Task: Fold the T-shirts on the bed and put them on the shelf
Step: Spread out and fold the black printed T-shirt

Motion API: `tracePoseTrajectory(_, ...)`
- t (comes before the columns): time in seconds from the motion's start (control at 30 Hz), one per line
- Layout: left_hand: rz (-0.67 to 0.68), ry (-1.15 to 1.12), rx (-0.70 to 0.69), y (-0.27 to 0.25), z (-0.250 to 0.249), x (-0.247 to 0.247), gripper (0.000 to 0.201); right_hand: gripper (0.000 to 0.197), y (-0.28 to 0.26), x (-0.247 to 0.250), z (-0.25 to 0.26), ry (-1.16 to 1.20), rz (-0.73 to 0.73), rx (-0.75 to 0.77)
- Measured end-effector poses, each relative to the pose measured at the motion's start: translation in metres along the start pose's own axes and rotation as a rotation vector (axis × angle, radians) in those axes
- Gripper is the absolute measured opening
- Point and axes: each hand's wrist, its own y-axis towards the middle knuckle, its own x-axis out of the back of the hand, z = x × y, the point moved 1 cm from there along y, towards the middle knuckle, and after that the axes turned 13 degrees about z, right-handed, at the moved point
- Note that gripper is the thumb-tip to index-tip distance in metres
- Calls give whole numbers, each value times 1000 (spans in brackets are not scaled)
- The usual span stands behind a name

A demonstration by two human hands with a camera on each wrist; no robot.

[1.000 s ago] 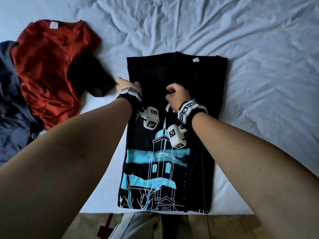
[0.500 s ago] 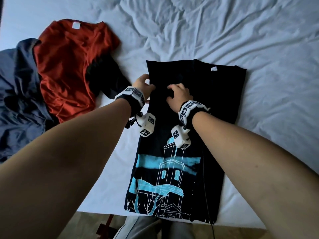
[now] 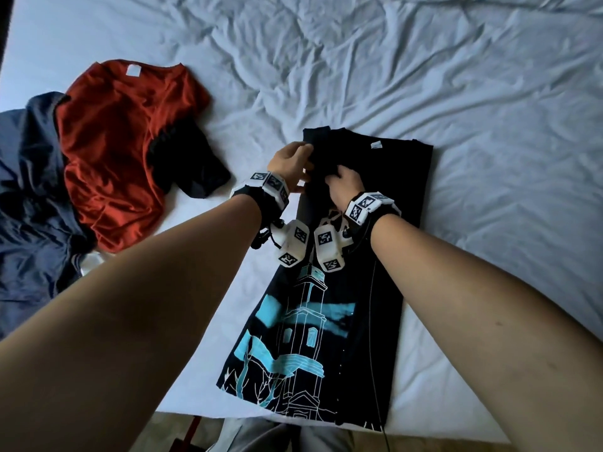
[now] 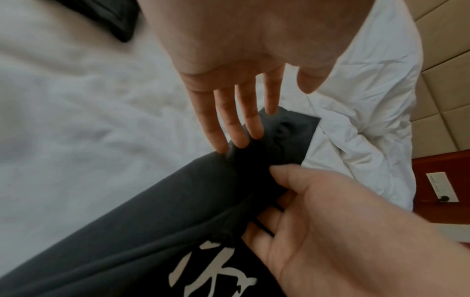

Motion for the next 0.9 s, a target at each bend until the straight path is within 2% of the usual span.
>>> tracePoseTrajectory(0.17, -73, 19, 54, 11, 11, -8, 11, 33, 11, 28, -24, 1, -123, -166)
tracePoseTrajectory(0.27, -78, 95, 96, 16, 22, -11, 13, 40, 12, 41, -35, -42, -42, -238)
tracePoseTrajectory(0.57, -67, 182, 142, 6, 45, -19, 13, 40, 12, 49, -46, -105, 19, -222)
tracePoseTrajectory(0.7, -81, 221, 175, -11, 63, -18, 11, 26, -2, 49, -51, -160, -47, -251)
tracePoseTrajectory(0.77, -92, 249, 199, -21, 76, -18, 9, 20, -17, 46, -53, -180, -34, -253)
tracePoseTrajectory(0.9, -104, 310, 237, -45, 107, -17, 7, 28, -43, 34, -66, -212, 39, -215)
